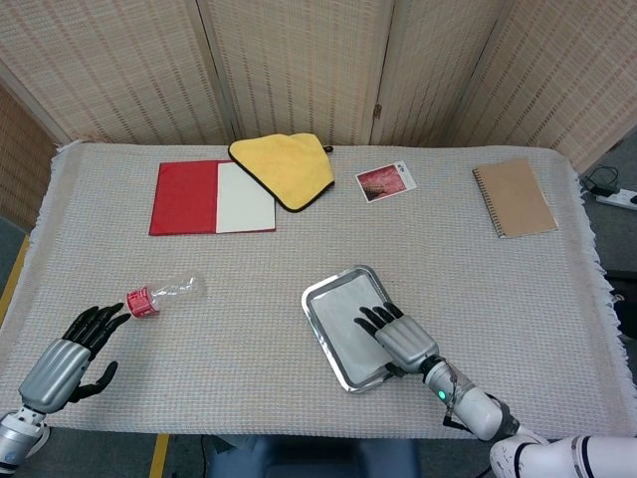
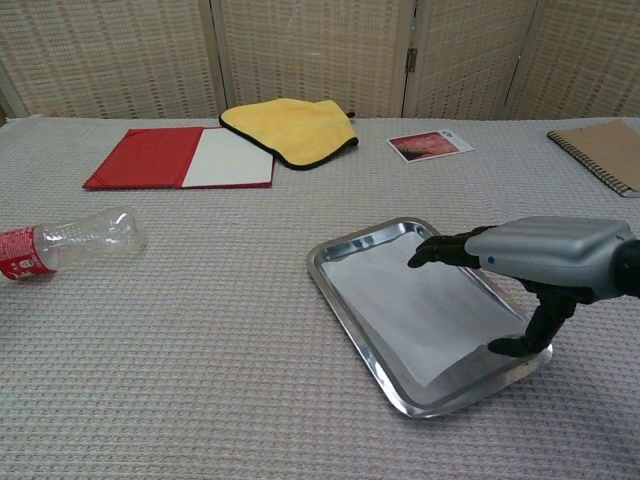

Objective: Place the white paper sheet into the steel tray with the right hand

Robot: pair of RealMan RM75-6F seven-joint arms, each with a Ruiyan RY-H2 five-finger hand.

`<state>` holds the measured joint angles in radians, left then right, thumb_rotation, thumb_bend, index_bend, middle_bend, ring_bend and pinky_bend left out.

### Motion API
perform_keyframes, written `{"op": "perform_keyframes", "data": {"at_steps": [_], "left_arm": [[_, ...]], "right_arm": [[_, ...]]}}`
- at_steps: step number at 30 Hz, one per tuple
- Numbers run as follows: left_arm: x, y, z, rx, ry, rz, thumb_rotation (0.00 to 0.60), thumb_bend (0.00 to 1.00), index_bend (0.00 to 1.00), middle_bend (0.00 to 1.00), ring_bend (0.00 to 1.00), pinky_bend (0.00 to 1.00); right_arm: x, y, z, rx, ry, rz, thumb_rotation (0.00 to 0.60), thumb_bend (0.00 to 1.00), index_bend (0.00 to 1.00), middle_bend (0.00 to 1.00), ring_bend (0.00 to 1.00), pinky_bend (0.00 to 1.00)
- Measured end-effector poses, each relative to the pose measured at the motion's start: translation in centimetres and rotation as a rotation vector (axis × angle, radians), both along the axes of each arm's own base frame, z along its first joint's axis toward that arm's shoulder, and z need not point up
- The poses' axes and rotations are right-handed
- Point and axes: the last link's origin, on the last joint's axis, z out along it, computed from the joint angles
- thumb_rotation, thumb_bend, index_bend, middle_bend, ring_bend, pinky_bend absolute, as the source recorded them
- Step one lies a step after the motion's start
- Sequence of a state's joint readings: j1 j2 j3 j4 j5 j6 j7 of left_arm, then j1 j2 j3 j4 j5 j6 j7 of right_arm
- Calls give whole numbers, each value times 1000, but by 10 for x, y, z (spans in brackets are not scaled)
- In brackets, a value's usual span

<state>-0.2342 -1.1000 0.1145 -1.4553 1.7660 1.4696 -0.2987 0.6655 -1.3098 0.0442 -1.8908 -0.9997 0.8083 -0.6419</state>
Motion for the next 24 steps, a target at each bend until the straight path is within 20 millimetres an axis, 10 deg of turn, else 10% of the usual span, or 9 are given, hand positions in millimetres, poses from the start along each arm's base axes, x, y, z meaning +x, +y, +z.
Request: {"op": "perform_keyframes", "data": {"at_steps": [24], "left_arm": [[0, 0, 1, -1, -7, -2, 600, 582, 67, 0, 0, 0]], "right_arm": [[13, -9, 2, 13, -58, -48, 600, 370, 0, 0, 0, 0]]}}
